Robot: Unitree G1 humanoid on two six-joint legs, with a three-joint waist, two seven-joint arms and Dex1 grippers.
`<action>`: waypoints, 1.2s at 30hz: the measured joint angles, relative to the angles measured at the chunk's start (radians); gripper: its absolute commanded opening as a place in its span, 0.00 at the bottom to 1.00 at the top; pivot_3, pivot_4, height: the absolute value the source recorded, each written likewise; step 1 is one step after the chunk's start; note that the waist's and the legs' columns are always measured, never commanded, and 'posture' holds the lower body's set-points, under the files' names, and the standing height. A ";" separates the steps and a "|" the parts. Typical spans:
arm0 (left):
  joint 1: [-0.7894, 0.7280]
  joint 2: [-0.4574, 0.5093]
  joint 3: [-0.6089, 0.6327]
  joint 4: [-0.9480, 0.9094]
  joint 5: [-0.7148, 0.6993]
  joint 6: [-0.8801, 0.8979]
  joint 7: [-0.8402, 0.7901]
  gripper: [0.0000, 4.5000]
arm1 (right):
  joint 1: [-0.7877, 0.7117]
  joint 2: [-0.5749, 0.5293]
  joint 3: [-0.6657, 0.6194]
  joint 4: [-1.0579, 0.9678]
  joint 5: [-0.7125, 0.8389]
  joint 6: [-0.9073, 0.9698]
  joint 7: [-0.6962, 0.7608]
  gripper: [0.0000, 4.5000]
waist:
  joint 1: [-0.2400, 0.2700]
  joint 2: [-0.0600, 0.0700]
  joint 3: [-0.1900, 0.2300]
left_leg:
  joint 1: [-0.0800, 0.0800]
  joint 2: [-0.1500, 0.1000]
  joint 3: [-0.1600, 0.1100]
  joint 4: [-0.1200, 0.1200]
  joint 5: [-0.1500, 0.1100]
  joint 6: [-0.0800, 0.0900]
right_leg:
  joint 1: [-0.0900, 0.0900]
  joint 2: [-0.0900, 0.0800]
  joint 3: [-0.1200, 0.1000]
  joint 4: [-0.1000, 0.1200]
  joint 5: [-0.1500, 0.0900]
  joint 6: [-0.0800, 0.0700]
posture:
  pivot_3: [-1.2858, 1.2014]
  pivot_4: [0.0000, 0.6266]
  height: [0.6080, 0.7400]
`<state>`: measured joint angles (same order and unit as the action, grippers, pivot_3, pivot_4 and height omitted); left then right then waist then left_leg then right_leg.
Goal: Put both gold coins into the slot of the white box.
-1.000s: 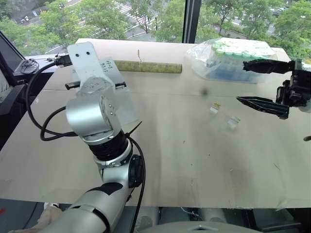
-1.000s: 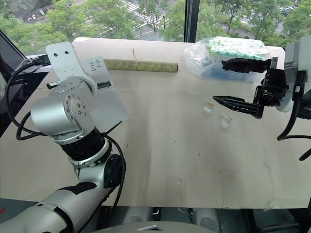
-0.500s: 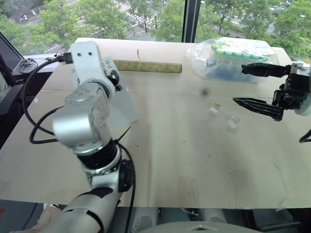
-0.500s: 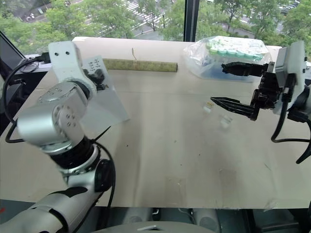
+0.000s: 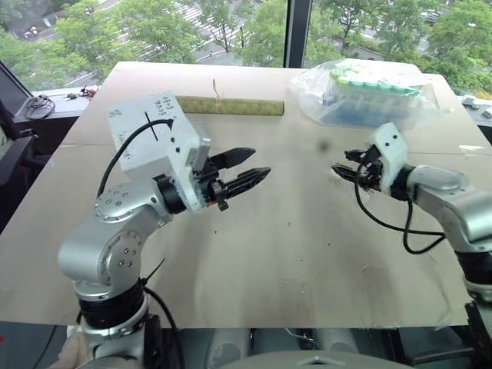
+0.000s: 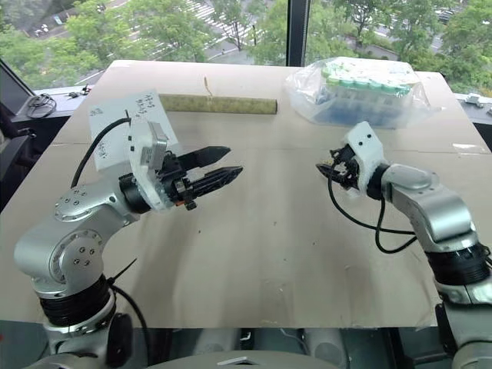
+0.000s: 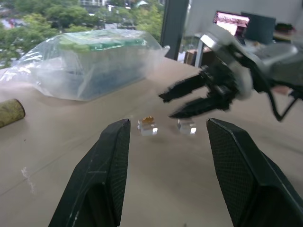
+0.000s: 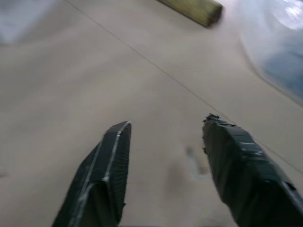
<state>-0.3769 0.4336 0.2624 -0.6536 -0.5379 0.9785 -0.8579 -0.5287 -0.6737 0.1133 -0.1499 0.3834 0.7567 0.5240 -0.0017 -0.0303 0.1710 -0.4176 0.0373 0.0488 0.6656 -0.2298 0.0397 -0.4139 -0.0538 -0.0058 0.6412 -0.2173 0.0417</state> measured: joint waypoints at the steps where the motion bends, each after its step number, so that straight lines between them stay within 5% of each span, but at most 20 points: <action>1: 0.009 0.022 -0.008 0.016 -0.005 -0.026 -0.013 0.58 | -0.015 0.018 0.012 0.041 -0.025 -0.010 -0.006 0.62 | -0.001 0.000 0.000 | 0.000 0.000 0.000 0.000 0.000 0.000 | 0.000 0.001 0.000 0.000 0.000 0.000 | 0.52 0.24 1.00; 18: 0.080 0.116 -0.075 0.060 -0.056 -0.202 0.015 0.58 | -0.090 0.099 0.036 0.323 -0.207 -0.148 0.056 0.62 | -0.010 0.000 0.000 | 0.000 0.001 0.000 -0.001 0.000 0.000 | 0.000 0.002 0.000 0.000 0.000 0.000 | 0.52 0.24 1.00; 22: 0.094 0.131 -0.077 0.060 -0.055 -0.221 0.027 0.58 | -0.093 0.110 0.036 0.329 -0.219 -0.151 0.067 0.39 | -0.010 0.001 0.000 | 0.000 0.001 0.000 -0.001 0.000 0.000 | 0.000 0.002 0.000 0.000 0.000 0.000 | 0.52 0.24 1.00; 32: 0.107 0.148 -0.085 0.060 -0.056 -0.248 0.048 0.58 | -0.109 0.129 0.036 0.367 -0.249 -0.173 0.092 0.39 | -0.010 0.001 0.000 | 0.000 0.001 0.000 -0.001 0.000 0.000 | 0.000 0.002 0.000 0.000 0.000 0.000 | 0.52 0.24 1.00; 36: 0.108 0.150 -0.092 0.060 -0.056 -0.255 0.056 0.58 | -0.120 0.139 0.036 0.375 -0.257 -0.175 0.098 0.11 | -0.010 0.001 0.001 | 0.001 0.001 0.000 -0.001 0.000 0.000 | 0.000 0.002 0.000 0.000 0.000 0.000 | 0.52 0.24 1.00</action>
<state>-0.2687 0.5838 0.1708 -0.5934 -0.5943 0.7237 -0.8019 -0.6482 -0.5344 0.1489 0.2248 0.1261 0.5816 0.6218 -0.0117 -0.0295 0.1716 -0.4171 0.0385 0.0491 0.6649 -0.2298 0.0396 -0.4142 -0.0521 -0.0056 0.6415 -0.2171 0.0418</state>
